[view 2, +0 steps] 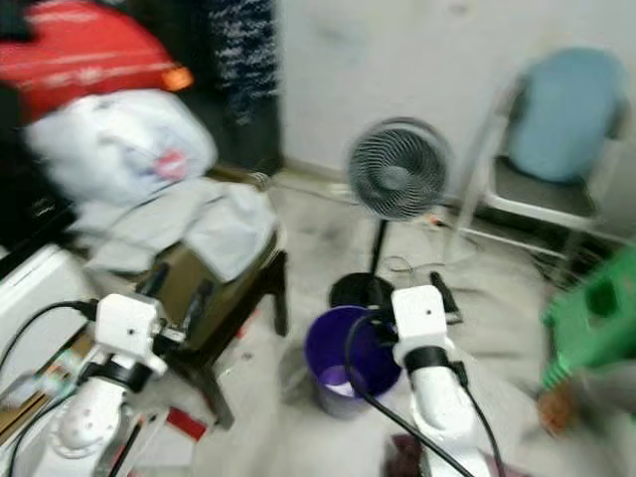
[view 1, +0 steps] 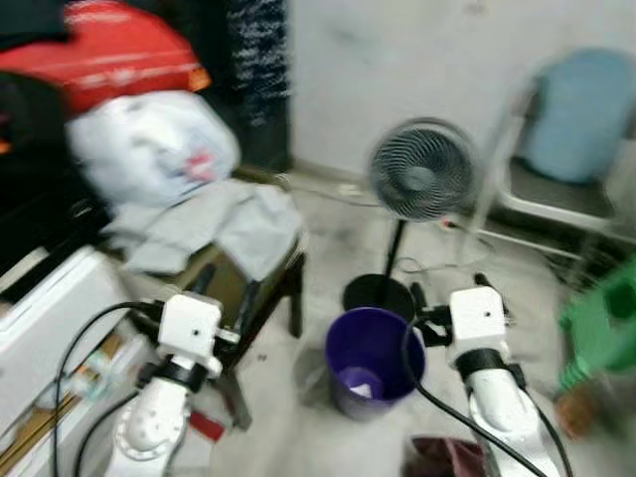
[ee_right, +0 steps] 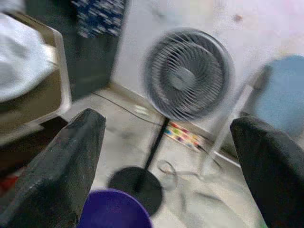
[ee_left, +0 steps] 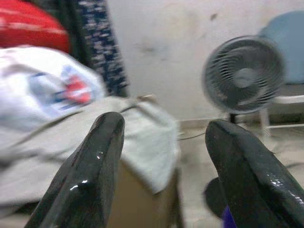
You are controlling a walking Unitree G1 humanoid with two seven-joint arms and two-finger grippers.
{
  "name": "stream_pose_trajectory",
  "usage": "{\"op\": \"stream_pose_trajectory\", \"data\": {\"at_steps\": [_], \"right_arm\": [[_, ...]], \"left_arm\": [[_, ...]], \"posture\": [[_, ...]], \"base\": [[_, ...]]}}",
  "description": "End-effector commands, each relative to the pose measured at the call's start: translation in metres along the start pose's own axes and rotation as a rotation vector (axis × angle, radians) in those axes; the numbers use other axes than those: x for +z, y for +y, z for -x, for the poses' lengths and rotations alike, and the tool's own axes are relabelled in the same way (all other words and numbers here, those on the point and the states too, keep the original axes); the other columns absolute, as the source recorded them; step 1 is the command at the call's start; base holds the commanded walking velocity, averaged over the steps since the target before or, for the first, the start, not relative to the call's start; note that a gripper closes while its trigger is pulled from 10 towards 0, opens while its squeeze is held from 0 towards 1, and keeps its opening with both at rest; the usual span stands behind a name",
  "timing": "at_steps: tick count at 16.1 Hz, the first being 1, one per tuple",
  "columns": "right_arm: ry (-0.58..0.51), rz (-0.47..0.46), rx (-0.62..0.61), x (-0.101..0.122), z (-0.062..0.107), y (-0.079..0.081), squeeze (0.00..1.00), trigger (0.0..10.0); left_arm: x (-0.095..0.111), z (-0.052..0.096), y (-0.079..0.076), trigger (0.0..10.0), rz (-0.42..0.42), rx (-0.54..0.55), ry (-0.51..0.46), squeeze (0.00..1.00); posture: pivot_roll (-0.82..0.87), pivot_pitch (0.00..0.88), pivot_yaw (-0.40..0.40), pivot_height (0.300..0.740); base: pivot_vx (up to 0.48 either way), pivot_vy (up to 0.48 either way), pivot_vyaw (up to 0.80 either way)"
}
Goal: Clean up the room
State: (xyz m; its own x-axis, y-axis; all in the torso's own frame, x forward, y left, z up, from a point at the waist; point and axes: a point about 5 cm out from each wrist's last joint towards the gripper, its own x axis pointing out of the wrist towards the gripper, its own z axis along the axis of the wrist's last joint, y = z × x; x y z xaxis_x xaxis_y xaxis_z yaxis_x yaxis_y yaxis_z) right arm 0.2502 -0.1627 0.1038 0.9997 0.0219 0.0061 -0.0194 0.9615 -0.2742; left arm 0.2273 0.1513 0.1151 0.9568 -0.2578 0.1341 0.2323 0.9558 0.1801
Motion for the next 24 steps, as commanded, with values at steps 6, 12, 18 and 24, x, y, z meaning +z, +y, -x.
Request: {"op": "stream_pose_trajectory", "data": {"at_steps": [6, 12, 18, 24], "right_arm": [[-0.006, -0.005, -0.013, 0.0, -0.004, -0.002, 0.0, 10.0], [-0.004, -0.011, -0.003, 0.0, -0.004, -0.003, 0.0, 10.0], [0.005, -0.021, 0.009, -0.001, -0.005, -0.004, 0.0, 10.0], [0.004, -0.021, 0.018, -0.001, -0.008, -0.004, 0.0, 10.0]], "left_arm": [[0.001, -0.003, -0.008, 10.0, 0.017, -0.068, 0.007, 0.0], [0.004, -0.004, -0.013, 10.0, 0.046, -0.102, 0.0, 0.0], [0.005, -0.005, -0.016, 10.0, 0.067, -0.124, -0.002, 0.0], [0.002, -0.007, -0.014, 10.0, 0.034, -0.094, 0.028, 0.0]], "posture": [[-0.07, 0.053, 0.007, 0.74], [-0.08, 0.072, -0.006, 0.74], [-0.09, 0.079, -0.012, 0.74], [-0.08, 0.08, -0.016, 0.74]], "base": [[0.0, 0.0, 0.67], [0.0, 0.0, 0.0], [0.0, 0.0, -0.32], [0.0, 0.0, 0.0]]}}
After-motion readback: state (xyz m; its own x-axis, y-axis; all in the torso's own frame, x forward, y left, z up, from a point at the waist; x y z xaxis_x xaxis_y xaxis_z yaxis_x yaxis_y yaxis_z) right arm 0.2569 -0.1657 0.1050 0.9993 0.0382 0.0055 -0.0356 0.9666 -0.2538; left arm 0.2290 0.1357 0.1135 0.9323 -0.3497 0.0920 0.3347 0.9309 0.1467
